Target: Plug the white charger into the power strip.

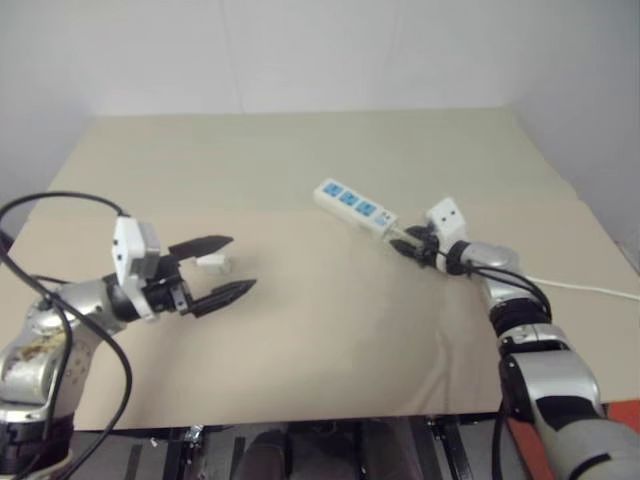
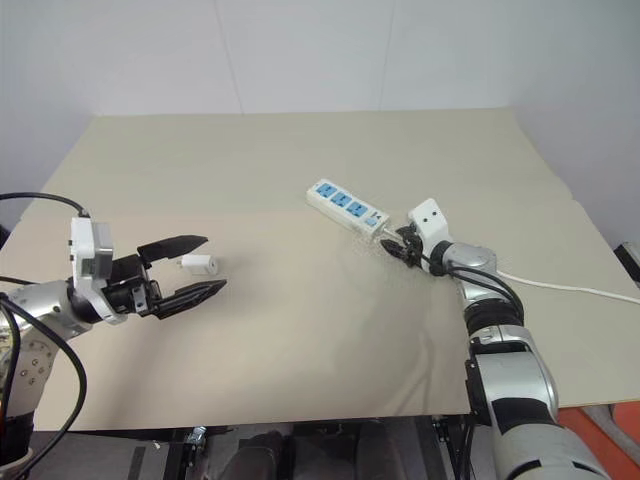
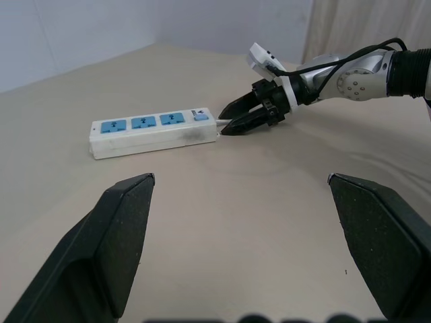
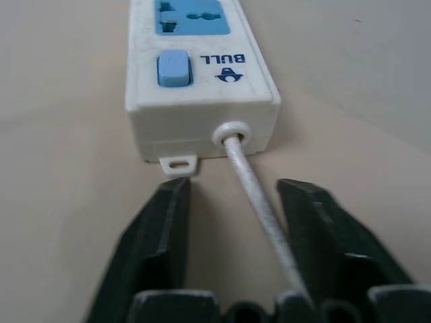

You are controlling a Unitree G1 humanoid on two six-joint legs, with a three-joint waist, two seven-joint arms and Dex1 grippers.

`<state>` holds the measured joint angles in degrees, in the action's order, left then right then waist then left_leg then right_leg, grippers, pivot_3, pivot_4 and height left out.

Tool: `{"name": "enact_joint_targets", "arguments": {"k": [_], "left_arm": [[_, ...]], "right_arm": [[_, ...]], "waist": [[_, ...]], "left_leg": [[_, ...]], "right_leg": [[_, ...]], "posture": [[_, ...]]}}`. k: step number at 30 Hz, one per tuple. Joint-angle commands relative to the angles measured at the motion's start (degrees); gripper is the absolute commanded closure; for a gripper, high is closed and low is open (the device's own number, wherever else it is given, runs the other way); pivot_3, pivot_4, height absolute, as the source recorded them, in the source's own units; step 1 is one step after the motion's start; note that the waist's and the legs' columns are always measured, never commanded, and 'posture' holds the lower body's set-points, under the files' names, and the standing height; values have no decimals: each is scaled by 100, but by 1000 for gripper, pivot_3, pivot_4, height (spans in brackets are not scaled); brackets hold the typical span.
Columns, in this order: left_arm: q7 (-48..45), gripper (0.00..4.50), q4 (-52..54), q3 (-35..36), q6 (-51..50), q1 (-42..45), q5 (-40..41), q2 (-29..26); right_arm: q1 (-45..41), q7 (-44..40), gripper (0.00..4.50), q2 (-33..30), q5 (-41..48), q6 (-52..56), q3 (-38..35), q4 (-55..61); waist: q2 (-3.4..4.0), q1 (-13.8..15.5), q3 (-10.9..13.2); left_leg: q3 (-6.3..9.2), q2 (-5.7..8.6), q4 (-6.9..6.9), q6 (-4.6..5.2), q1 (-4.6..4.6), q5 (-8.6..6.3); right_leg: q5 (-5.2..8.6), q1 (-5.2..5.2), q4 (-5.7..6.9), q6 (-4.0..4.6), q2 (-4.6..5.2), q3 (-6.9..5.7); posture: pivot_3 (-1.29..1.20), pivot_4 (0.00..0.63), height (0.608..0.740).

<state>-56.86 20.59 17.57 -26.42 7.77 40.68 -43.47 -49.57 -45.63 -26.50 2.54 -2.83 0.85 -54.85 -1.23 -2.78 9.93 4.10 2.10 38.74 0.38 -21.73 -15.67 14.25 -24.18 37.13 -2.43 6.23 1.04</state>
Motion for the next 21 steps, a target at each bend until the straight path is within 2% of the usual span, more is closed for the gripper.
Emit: {"name": "enact_joint_targets", "arguments": {"k": [1,3,5,10,15,20,21], "left_arm": [[24,0,215,188,92,-67,110,-14],[30,0,230,189,84,-79,120,-20],[27,0,235,183,78,-82,129,-26],[9,0,249,188,49,-88,147,-45],[2,0,284,226,7,-156,176,-65],[-19,0,273,227,-2,-185,198,-86],[-22,0,265,214,-6,-177,202,-91]], "right_arm": [[196,-361,3353,-52,60,-53,17,341],[298,-436,4106,-75,50,-34,27,520],[470,-567,4483,-105,56,32,64,856],[1240,-1288,4483,-336,469,548,81,2463],[2390,-1518,4483,-761,893,1260,-87,4406],[3207,-1656,4483,-1085,1230,1610,-171,5373],[3296,-1644,4169,-1122,1237,1620,-153,5435]], "waist": [[0,-1,0],[0,2,-1],[0,15,-1],[0,32,-1],[0,46,0],[0,71,-1],[0,70,-1]], "left_leg": [[0,-1,0,0,1,0],[0,-1,0,1,0,0],[0,-1,0,1,-1,0],[1,-2,0,4,-4,-2],[1,-2,2,12,-8,-7],[1,-1,4,13,-5,-8],[1,-2,5,13,-3,-8]], "right_leg": [[0,0,0,0,-1,0],[0,0,1,0,-1,0],[0,0,1,0,0,0],[0,-2,0,-1,0,-1],[-1,-5,0,-2,0,-1],[-1,-1,-1,-3,1,0],[-1,1,0,-3,1,0]], "posture": [[0,150,740],[0,150,740],[0,150,740],[0,150,740],[0,150,740],[0,150,740],[0,150,740]]}}
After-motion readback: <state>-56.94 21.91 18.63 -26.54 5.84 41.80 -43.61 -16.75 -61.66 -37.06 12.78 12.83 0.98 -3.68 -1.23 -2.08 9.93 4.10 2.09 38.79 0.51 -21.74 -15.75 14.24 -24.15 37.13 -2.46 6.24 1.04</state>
